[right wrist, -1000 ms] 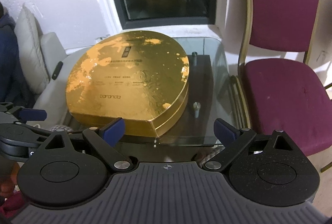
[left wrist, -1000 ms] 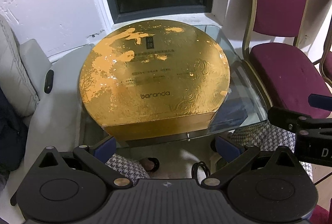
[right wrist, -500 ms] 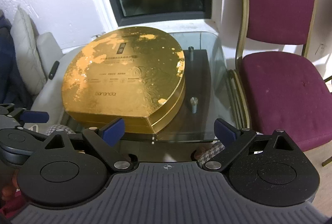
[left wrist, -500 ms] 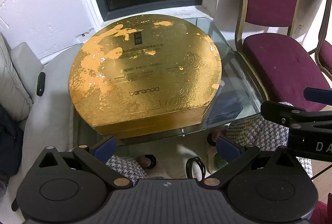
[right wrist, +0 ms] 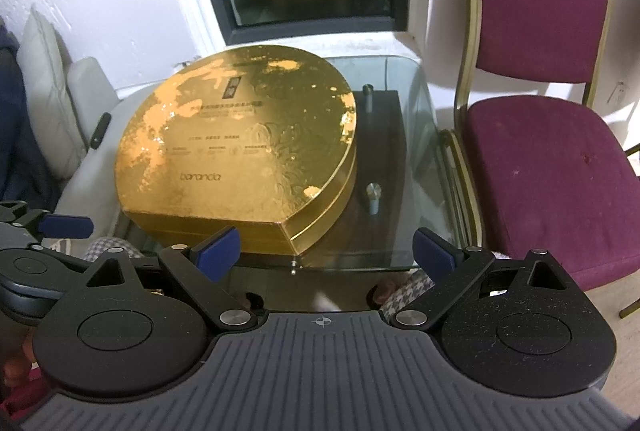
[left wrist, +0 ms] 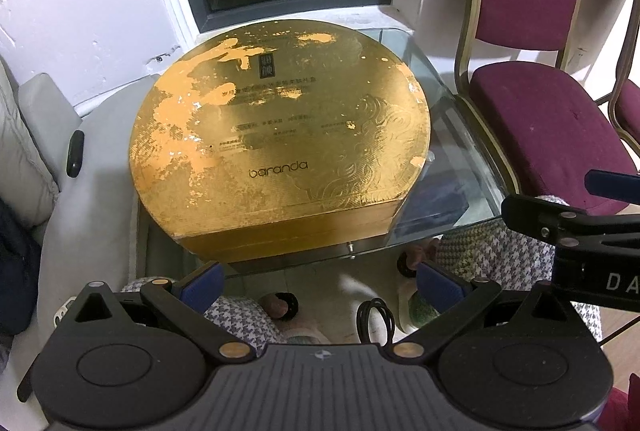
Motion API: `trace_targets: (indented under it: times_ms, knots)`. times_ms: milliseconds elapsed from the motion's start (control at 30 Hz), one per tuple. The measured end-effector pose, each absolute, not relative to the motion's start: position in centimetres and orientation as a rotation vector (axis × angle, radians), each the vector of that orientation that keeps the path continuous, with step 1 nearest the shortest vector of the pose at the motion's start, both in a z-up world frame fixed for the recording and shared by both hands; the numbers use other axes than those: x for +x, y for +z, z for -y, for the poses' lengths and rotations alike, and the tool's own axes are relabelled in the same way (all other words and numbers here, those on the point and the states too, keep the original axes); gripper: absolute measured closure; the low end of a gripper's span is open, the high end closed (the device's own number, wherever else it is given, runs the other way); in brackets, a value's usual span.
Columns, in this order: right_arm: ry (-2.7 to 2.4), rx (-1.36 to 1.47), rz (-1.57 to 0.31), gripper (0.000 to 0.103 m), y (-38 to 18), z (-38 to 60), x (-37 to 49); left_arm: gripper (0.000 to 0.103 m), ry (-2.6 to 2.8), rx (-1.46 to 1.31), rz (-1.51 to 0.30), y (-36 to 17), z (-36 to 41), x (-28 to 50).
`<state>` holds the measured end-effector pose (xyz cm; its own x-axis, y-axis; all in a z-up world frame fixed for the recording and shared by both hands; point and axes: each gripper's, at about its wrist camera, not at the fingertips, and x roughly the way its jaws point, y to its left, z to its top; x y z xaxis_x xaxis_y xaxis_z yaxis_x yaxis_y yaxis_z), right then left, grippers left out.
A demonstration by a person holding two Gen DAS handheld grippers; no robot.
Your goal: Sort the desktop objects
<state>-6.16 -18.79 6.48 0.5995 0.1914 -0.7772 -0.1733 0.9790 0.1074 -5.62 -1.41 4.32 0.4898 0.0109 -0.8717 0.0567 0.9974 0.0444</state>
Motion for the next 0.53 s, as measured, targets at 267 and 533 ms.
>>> trace_targets:
  times_ms: [267,533]
  knots:
    - [0.205,0.008,-0.903,0.007,6.33,18.67,-5.88,0.001,-0.026,0.066,-1.072,4.04,1.48,-5.17]
    - [0.209,0.015,-0.910,0.007,5.95,18.72,-5.36,0.001,-0.021,0.069,-1.079,3.73,1.50,-4.67]
